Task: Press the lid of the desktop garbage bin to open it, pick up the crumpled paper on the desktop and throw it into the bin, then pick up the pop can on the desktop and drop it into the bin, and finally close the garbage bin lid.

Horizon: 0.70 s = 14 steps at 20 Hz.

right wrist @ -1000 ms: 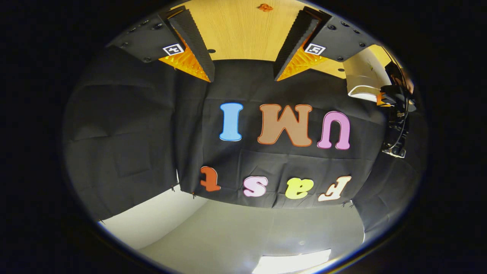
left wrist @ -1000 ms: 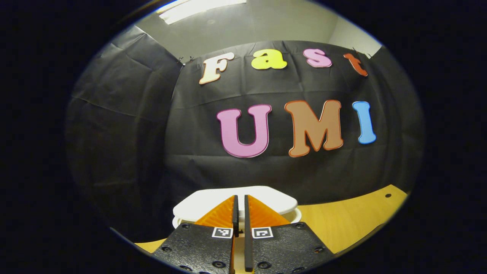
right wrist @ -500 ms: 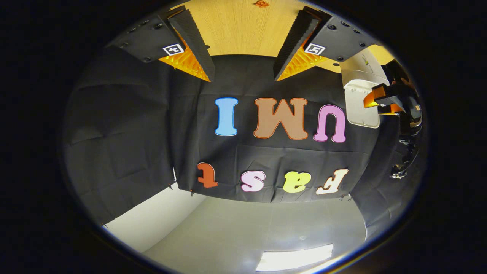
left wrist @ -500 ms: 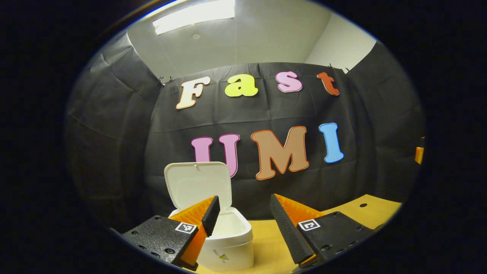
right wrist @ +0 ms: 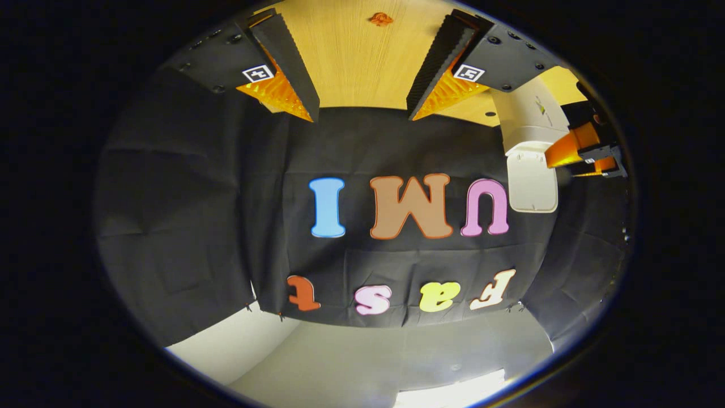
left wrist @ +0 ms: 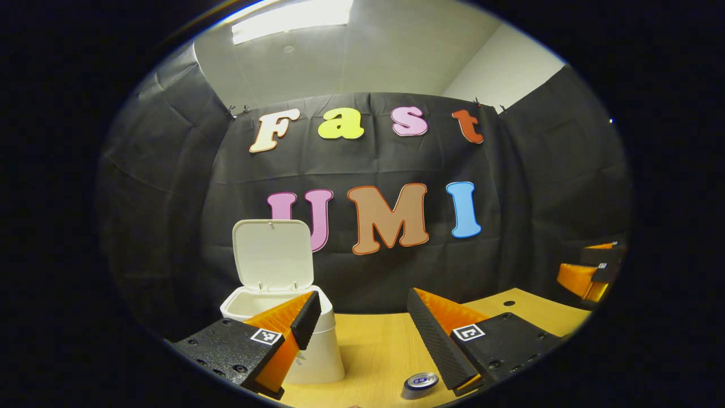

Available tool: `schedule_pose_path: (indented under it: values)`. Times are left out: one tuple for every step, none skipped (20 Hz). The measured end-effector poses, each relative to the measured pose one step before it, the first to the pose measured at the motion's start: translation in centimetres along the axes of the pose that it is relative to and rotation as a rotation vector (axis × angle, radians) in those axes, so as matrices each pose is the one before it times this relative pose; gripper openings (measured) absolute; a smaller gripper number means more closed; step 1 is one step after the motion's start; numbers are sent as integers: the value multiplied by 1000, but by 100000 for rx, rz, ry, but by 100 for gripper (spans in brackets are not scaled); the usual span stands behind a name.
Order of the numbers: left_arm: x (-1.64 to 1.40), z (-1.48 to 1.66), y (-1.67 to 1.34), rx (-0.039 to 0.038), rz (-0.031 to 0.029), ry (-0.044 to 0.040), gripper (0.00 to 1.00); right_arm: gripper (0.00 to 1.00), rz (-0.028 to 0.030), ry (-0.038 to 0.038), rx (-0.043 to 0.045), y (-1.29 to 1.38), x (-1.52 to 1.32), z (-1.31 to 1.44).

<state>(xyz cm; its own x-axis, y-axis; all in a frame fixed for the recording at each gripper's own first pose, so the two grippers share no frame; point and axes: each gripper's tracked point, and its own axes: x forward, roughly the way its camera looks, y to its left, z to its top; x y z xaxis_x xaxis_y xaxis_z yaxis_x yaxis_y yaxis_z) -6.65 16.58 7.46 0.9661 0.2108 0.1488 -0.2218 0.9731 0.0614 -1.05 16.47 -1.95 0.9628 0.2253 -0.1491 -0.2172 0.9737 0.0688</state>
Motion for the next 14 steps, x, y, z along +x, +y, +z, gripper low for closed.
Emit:
schedule_pose_path:
  values:
    - [-160, -357, -207, -382, -441, 1476, 93, 99, 350, 3024, -446, 6, 311, -1280]
    - [-299, -407, 28, 205, 86, 1420, 93, 99, 291, 2897, -452, 27, 348, -1275]
    - [-132, -58, 254, 543, 778, 693, 93, 99, 346, 3023, -389, 0, 421, -1311]
    - [-192, 67, 284, 579, 709, 270, 93, 99, 474, 2736, -343, 94, 414, -1193]
    - [-133, -7, 257, 517, 657, 140, 94, 99, 513, 2824, -485, 85, 438, -1173]
    - [-164, -9, 194, 587, 699, 162, 93, 99, 753, 2769, -736, 163, 505, -1204]
    - [-154, -42, 243, 429, 473, 215, 93, 99, 358, 3216, -1134, 115, 457, -1397]
    - [-108, -113, 18, 379, 431, 486, 93, 99, 257, 3404, -993, -38, 565, -1139]
    - [-50, -42, 166, 531, 525, 501, 93, 99, 653, 3197, -705, 91, 767, -1293]
    - [-97, -199, 197, 670, 596, 466, 93, 99, 339, 3368, -403, 161, 590, -1146]
    - [-118, -65, 184, 796, 440, 502, 93, 99, 609, 3179, -869, 96, 716, -1004]
    - [-204, -32, 174, 717, 453, 216, 93, 99, 716, 3141, -942, 195, 800, -1185]
    - [-134, 121, 233, 666, 704, 46, 93, 99, 817, 3581, -926, 270, 493, -1361]
    - [-212, -174, 363, 685, 786, 153, 93, 99, 1055, 3234, -1178, 280, 707, -955]
